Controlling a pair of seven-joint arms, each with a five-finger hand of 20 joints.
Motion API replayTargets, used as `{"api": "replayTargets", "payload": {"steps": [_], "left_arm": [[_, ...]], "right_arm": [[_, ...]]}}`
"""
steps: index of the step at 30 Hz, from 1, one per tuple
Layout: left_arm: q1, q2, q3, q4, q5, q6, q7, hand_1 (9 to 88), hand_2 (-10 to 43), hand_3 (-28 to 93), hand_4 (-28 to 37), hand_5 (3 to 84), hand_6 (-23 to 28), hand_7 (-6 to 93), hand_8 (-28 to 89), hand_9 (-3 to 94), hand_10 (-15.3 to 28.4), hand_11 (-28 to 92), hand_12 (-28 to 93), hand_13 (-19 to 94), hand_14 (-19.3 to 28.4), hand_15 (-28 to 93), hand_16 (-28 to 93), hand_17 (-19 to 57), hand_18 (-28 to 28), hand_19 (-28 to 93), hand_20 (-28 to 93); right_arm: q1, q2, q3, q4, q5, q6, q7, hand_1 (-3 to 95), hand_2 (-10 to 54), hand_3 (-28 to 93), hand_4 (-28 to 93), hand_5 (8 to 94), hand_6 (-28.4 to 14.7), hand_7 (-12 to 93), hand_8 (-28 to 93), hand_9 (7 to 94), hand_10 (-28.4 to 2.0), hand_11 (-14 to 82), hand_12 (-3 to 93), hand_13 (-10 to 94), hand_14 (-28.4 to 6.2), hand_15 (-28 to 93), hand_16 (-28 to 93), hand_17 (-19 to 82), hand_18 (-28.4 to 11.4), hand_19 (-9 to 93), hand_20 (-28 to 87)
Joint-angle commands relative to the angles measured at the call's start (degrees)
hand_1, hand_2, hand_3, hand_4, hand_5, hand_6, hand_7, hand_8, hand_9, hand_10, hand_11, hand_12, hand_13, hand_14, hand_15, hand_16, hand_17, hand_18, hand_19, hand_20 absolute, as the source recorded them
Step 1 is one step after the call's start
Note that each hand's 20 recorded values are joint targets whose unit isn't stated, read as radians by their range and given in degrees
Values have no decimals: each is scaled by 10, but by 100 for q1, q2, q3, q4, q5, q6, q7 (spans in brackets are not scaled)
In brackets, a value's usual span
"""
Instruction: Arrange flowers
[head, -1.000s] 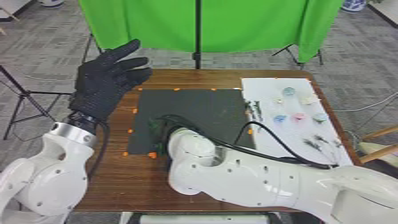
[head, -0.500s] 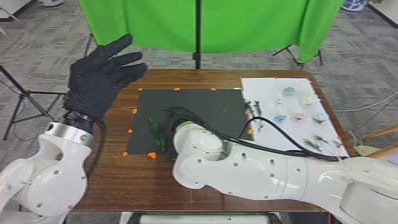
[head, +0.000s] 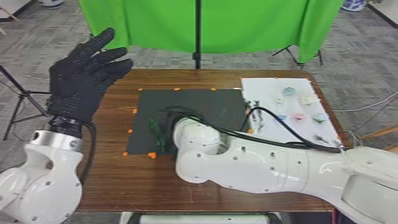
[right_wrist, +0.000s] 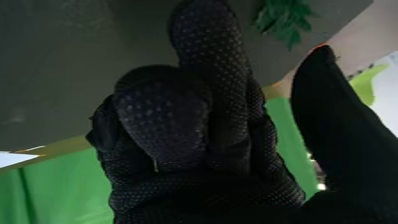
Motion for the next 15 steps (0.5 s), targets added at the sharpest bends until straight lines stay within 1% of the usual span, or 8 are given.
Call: {"api": "replayTargets", "payload": {"steps": [1,3,4,7,9,11,13,15], "left_arm": [[33,9,7,0,-47,64,23,211,82,775,-261,359,91,123,-82,330,208,278,132,254,284,569,-102,-46,260,625,274],[-89,-16,84,43,-47,74,-27,211,82,774,-260,359,91,123,-82,329,207,277,131,255,284,568,-104,-46,260,626,272],[-122,-14,102,56,-48,45,-5,211,83,774,-261,358,91,121,-82,329,206,274,130,255,283,569,-104,-45,260,626,271],[-200,-19,124,91,-38,-4,-73,210,84,772,-261,357,90,119,-80,330,206,274,131,254,282,570,-105,-45,259,628,269],[-244,-14,146,108,-41,-28,-62,209,84,772,-260,357,90,118,-80,330,205,273,131,254,281,571,-105,-44,259,629,268],[-243,-3,161,115,-43,-40,-48,209,84,771,-259,357,90,117,-80,331,205,273,131,256,281,573,-106,-44,258,630,268],[-215,1,136,98,-49,-28,-45,209,84,771,-259,357,90,116,-79,331,204,273,131,257,280,574,-107,-44,258,631,266],[-172,7,113,83,-56,11,-25,208,84,771,-258,357,90,115,-79,331,204,273,130,257,278,576,-108,-43,258,632,265]], "right_arm": [[-155,-33,229,-76,306,-510,-324,318,58,713,-218,776,-52,106,-115,927,-138,314,196,860,-94,663,197,434,-266,932,391],[-224,-51,297,-48,268,-561,-295,320,69,704,-214,772,-48,105,-115,920,-140,313,197,856,-96,660,197,427,-262,932,382],[-197,-43,271,-44,255,-569,-304,321,73,701,-211,768,-46,105,-116,919,-141,312,198,853,-96,658,196,426,-260,932,376],[-250,-63,314,-27,288,-635,-256,323,76,695,-208,762,-43,103,-117,917,-140,312,198,852,-96,657,195,424,-258,932,368],[-274,-73,328,-8,282,-673,-229,323,78,691,-207,757,-41,103,-117,916,-140,313,198,851,-96,658,194,424,-258,932,366],[-281,-71,312,15,307,-698,-195,323,80,687,-206,755,-41,103,-118,915,-140,313,198,850,-96,658,194,422,-258,932,366],[-305,-80,330,35,307,-734,-191,324,82,683,-205,752,-42,101,-119,915,-141,313,199,849,-97,658,195,420,-259,932,366],[-325,-82,346,29,360,-789,-227,324,83,678,-204,745,-44,98,-120,913,-142,313,199,845,-98,659,196,418,-260,932,366]]}}
